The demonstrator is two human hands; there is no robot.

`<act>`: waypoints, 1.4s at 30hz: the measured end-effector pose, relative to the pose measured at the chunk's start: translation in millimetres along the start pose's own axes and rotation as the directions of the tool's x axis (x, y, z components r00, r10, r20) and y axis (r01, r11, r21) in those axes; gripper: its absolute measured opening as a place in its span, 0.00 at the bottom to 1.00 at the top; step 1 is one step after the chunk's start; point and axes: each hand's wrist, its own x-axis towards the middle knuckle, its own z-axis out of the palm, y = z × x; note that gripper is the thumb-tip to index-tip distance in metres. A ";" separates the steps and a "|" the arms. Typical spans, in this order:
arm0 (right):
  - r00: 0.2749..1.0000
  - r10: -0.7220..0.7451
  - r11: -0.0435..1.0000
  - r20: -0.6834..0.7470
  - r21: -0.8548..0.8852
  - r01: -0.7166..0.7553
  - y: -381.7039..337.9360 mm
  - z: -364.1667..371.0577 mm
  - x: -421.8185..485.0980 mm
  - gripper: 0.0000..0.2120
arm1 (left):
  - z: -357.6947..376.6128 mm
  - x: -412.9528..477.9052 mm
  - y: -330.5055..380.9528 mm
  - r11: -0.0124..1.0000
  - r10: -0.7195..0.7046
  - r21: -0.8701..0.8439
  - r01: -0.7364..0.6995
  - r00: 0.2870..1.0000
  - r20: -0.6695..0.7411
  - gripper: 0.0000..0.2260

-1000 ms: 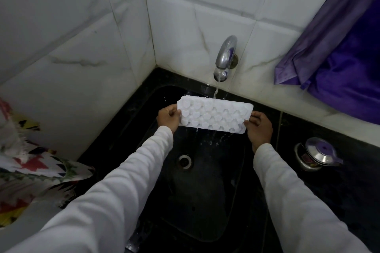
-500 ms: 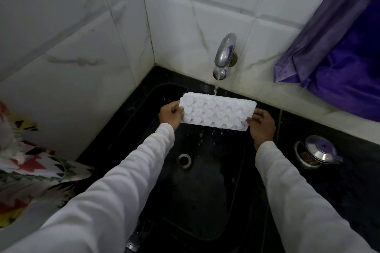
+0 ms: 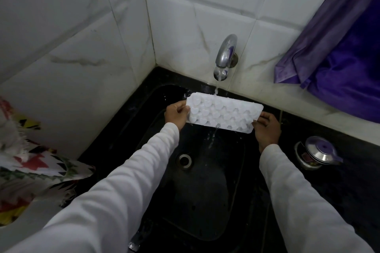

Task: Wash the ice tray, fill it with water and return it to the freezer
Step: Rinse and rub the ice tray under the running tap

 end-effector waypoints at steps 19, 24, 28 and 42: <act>0.993 0.070 0.998 -0.094 0.001 -0.070 17.3 -27.8 3.2 0.16 | 23.6 -4.4 2.7 0.997 0.039 0.057 -0.047 0.989 0.141 0.12; 0.992 0.084 0.996 -0.093 -0.002 -0.085 17.2 -30.6 -0.4 0.16 | 22.8 -5.3 1.9 0.995 0.055 0.075 -0.068 0.986 0.159 0.12; 0.996 0.063 0.998 -0.065 -0.009 -0.064 13.5 -24.5 -3.0 0.16 | 14.1 -1.7 -5.5 0.997 0.022 0.072 -0.032 0.992 0.124 0.11; 0.990 -0.084 0.989 0.116 -0.110 0.096 -6.6 29.3 -21.7 0.14 | -42.8 6.4 -22.3 0.999 -0.042 0.004 0.043 0.994 -0.104 0.09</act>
